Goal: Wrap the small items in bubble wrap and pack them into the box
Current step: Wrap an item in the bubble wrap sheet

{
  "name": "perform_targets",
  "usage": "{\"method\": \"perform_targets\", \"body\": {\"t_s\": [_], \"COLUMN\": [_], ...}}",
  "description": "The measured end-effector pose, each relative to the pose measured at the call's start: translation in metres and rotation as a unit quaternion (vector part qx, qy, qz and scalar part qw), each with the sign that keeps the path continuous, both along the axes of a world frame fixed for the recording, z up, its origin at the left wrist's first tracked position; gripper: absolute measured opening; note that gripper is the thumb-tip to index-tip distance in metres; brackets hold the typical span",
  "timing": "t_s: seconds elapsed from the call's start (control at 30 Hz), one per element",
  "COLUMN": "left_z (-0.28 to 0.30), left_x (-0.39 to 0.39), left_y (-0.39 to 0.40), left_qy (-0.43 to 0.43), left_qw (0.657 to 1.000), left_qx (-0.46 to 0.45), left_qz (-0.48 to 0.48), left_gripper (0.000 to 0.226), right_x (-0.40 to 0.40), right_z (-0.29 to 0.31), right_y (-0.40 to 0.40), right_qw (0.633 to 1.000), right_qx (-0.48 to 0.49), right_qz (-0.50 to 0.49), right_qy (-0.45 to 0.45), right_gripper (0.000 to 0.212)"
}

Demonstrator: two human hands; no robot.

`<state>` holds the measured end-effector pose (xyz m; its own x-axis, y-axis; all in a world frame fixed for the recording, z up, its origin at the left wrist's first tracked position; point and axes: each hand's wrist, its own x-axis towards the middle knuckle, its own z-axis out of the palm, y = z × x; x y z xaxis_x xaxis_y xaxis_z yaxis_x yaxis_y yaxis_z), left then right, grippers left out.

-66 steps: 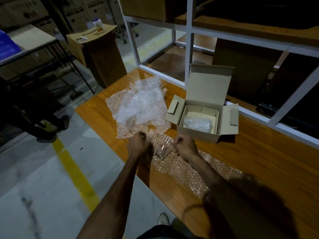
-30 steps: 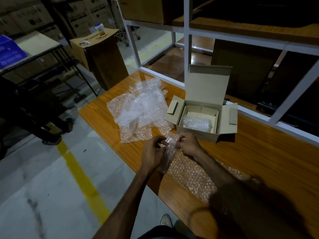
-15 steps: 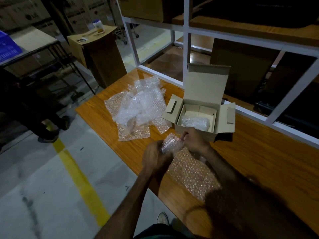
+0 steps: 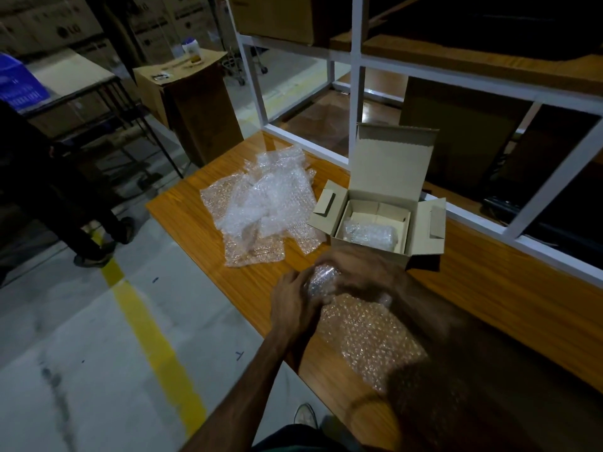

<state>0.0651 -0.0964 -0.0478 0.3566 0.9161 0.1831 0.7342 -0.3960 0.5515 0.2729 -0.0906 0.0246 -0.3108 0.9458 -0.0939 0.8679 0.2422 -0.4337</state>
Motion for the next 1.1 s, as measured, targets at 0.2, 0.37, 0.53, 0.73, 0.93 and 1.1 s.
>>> {"method": "perform_targets", "body": {"t_s": [0.2, 0.37, 0.53, 0.73, 0.93, 1.1], "left_z": [-0.008, 0.027, 0.031, 0.018, 0.017, 0.015], "left_x": [-0.015, -0.011, -0.006, -0.008, -0.005, -0.006], "left_y": [0.010, 0.019, 0.033, 0.024, 0.016, 0.029], "left_qy": [-0.025, -0.025, 0.089, 0.079, 0.069, 0.088], "left_qw": [0.997, 0.993, 0.990, 0.993, 0.995, 0.993], "left_qx": [-0.076, -0.088, 0.027, -0.011, -0.006, -0.004], "left_qz": [-0.009, -0.068, -0.110, -0.088, -0.075, -0.076], "left_gripper": [0.045, 0.040, 0.049, 0.069, 0.063, 0.062], "right_x": [0.009, 0.017, 0.026, 0.028, 0.029, 0.027], "right_z": [-0.011, -0.002, 0.012, 0.002, -0.003, 0.000], "right_y": [-0.010, -0.007, -0.001, -0.007, -0.011, -0.007], "right_qw": [0.999, 0.988, 0.986, 0.977, 0.968, 0.969], "right_qx": [0.040, -0.079, -0.144, -0.176, -0.199, -0.177], "right_qz": [0.012, -0.032, -0.047, -0.055, -0.059, -0.071], "right_qy": [0.025, 0.126, 0.067, 0.111, 0.139, 0.157], "right_gripper": [0.045, 0.052, 0.056, 0.051, 0.058, 0.050]}}
